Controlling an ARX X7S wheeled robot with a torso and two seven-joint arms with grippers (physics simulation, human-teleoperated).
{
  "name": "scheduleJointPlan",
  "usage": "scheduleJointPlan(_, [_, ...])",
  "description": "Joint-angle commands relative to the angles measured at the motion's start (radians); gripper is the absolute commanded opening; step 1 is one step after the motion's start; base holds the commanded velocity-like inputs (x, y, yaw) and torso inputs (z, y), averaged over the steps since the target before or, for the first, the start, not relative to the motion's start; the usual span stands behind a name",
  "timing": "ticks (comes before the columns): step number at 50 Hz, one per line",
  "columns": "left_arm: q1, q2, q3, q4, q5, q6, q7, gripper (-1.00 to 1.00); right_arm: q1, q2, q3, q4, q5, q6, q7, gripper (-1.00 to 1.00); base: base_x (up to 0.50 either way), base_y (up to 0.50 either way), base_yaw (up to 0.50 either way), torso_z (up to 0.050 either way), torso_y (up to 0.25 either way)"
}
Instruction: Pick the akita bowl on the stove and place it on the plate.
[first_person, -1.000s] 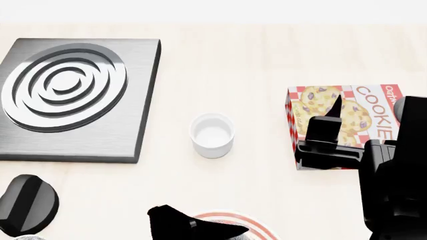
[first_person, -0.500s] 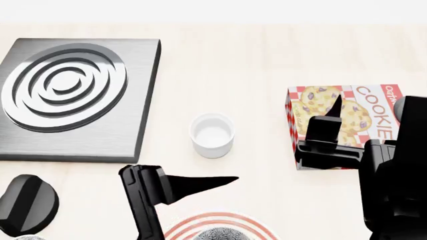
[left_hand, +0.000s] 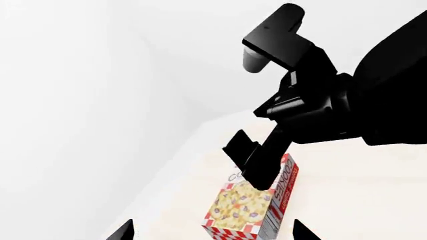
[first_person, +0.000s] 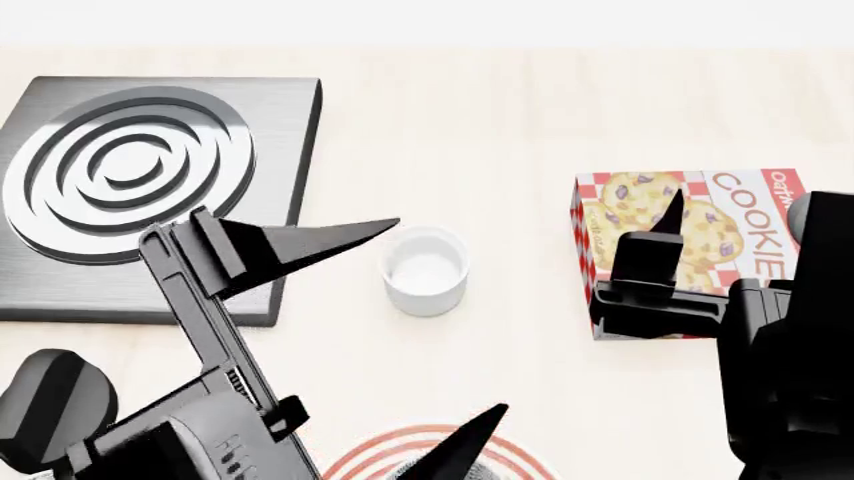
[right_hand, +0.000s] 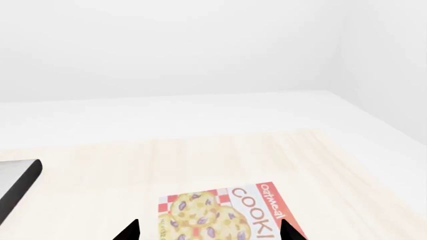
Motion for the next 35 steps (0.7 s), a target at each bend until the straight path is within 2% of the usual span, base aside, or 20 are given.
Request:
scheduleJointPlan(1, [0.055, 0.025, -0.158, -0.006, -0.058, 0.035, 0.005, 1.00, -0.003, -0.011, 0.011, 0.010, -0.019, -0.015, -0.020, 1.00, 0.00, 0.00, 0.00, 0.000, 0.000])
scheduleJointPlan(21, [0.122, 0.047, -0.323, -0.004, -0.155, 0.049, -0.030, 1.00, 0.001, -0.011, 0.020, 0.002, 0.002, -0.001, -0.004, 1.00, 0.00, 0.00, 0.00, 0.000, 0.000])
scheduleJointPlan(35, [0.133, 0.050, -0.385, 0.004, -0.203, 0.047, -0.048, 1.00, -0.006, -0.007, 0.013, 0.010, -0.001, -0.019, -0.006, 1.00, 0.00, 0.00, 0.00, 0.000, 0.000])
